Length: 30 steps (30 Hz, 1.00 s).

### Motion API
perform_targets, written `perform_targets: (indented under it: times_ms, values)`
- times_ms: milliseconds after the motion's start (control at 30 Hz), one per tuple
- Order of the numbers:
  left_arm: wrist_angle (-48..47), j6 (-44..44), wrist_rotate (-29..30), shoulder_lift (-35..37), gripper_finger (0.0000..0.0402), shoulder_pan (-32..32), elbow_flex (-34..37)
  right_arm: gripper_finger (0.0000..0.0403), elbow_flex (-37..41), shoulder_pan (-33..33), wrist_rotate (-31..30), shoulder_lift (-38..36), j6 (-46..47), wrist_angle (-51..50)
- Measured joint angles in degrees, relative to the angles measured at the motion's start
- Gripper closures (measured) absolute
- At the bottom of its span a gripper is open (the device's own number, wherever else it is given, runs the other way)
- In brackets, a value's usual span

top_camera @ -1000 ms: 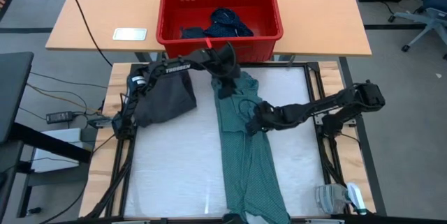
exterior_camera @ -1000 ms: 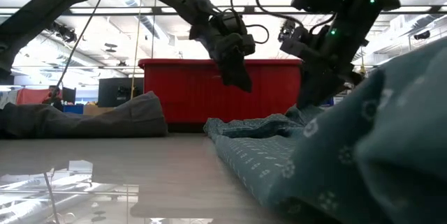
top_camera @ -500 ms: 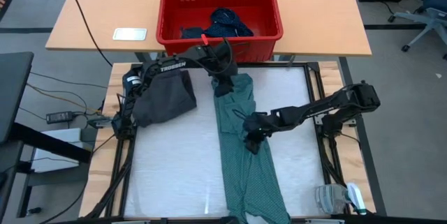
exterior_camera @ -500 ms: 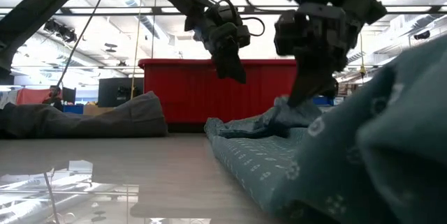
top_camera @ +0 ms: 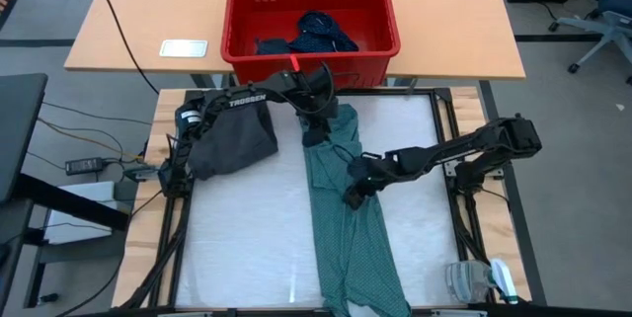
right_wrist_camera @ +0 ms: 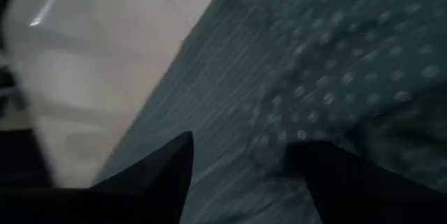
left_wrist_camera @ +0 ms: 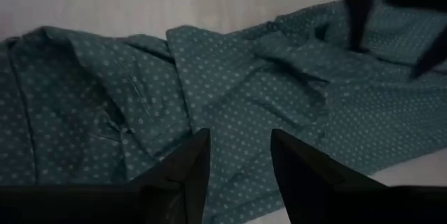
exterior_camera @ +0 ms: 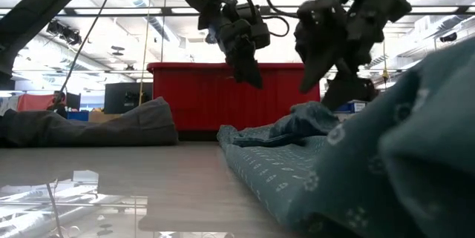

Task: Fold laundry
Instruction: Fold the dark green polo

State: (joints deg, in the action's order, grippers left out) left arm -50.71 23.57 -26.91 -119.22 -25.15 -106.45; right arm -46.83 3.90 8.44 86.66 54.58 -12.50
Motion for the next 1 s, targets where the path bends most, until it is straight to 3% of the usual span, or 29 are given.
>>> perform_targets:
  times_ms: [167, 367, 467, 533, 833, 1000]
  values:
    - [-0.30, 0.18, 0.05, -3.58, 0.0247, -0.13, 0.00, 0.0134, 0.00, 0.05, 7.37, -2.58, 3.91, -1.18]
    - [0.36, 0.71, 0.91, -9.33, 0.0247, -0.23, 0.02, 0.0145, -0.02, 1.24, -0.76, -4.16, 4.51, -4.15]
    - [0.78, 0.09, 6.47, -11.23, 0.0247, -1.14, 0.11, 0.0151, 0.00, 1.91, -1.81, -4.16, 4.25, -7.77]
    - [0.80, -0.77, 5.26, -11.35, 0.0248, -2.28, 0.11, 0.0155, 0.00, 2.77, -2.31, -4.33, 2.93, -9.18]
    - [-3.96, -4.32, 2.84, 1.01, 0.0274, -3.44, -0.83, 0.0159, 0.00, 10.18, -6.34, -9.60, -0.99, -10.78]
    - [-12.25, -6.29, -2.43, 7.68, 0.0278, 3.08, -0.82, 0.0159, 0.00, 16.25, -3.73, -12.34, -8.82, -12.05]
